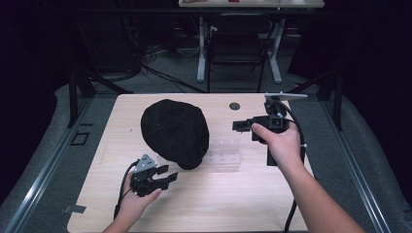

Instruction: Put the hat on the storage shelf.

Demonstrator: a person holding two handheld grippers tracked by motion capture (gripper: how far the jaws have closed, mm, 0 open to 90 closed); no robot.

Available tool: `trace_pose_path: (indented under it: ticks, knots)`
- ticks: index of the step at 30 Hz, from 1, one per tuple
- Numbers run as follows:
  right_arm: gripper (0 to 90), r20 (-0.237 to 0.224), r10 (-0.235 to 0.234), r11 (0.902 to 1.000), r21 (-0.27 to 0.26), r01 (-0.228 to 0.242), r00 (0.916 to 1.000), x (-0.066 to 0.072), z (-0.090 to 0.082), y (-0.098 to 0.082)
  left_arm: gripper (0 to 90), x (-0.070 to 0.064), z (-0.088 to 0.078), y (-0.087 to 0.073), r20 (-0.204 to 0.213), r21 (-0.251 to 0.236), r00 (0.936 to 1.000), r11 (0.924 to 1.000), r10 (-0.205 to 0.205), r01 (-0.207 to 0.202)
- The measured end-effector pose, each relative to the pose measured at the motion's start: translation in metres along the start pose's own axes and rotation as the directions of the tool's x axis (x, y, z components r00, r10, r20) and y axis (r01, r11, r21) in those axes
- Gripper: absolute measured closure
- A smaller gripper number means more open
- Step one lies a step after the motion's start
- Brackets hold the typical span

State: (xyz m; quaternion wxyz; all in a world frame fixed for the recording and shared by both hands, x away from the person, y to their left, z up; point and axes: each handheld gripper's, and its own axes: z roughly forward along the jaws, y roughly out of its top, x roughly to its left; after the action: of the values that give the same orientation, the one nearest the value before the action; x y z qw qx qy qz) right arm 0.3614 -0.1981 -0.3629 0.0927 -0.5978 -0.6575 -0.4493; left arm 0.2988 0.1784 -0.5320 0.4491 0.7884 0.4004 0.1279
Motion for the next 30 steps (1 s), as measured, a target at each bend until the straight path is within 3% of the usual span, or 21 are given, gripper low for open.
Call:
trace_pose_path:
  ticks: [2,6,10,14,19,21,24,26,27,29,30]
  knots:
    - [74.0,0.027,-0.002,1.0,-0.001,0.002,0.9996,-0.008,0.0,-0.007,48.1,0.005,-0.003,-0.003,-0.009,0.007,0.9999,0.9999,-0.012,0.012]
    - [73.8,0.036,-0.003,1.0,-0.002,0.003,0.9994,-0.022,0.0,-0.023,47.2,0.013,-0.008,-0.01,-0.023,0.006,0.9987,0.999,-0.044,0.044]
    - [73.9,0.115,-0.059,0.9982,-0.004,0.06,0.9916,-0.032,0.006,-0.041,47.2,0.02,-0.013,-0.016,-0.041,0.008,0.9976,0.9984,-0.056,0.057]
    - [73.8,0.131,-0.064,0.9979,0.003,0.064,0.9894,-0.045,0.013,-0.057,47.2,0.028,-0.017,-0.022,-0.055,0.005,0.9952,0.9967,-0.081,0.082]
    - [70.5,0.202,-0.133,0.9909,0.004,0.135,0.9704,-0.057,0.022,-0.08,46.9,0.035,-0.019,-0.026,-0.076,-0.005,0.9922,0.9951,-0.098,0.098]
    - [67.5,0.243,-0.176,0.983,-0.007,0.183,0.9539,-0.061,0.024,-0.09,46.8,0.036,-0.019,-0.027,-0.078,-0.007,0.9919,0.995,-0.1,0.1]
    - [63.8,0.313,-0.259,0.9603,-0.018,0.278,0.9139,-0.068,0.028,-0.108,46.7,0.037,-0.02,-0.029,-0.085,-0.009,0.9916,0.9952,-0.098,0.098]
    - [61.8,0.328,-0.287,0.9481,-0.038,0.316,0.9,-0.076,0.03,-0.121,46.6,0.037,-0.02,-0.03,-0.084,-0.005,0.9915,0.995,-0.099,0.099]
    - [60.2,0.343,-0.306,0.9391,-0.045,0.341,0.8883,-0.079,0.032,-0.127,46.6,0.036,-0.019,-0.03,-0.086,-0.013,0.9912,0.9949,-0.101,0.1]
    - [58.4,0.38,-0.353,0.9175,-0.039,0.396,0.8552,-0.085,0.033,-0.139,46.3,0.034,-0.017,-0.031,-0.083,-0.013,0.9921,0.9955,-0.095,0.094]
    - [57.0,0.384,-0.355,0.9145,-0.046,0.402,0.8521,-0.089,0.034,-0.144,46.3,0.033,-0.017,-0.03,-0.079,-0.009,0.9931,0.9963,-0.086,0.086]
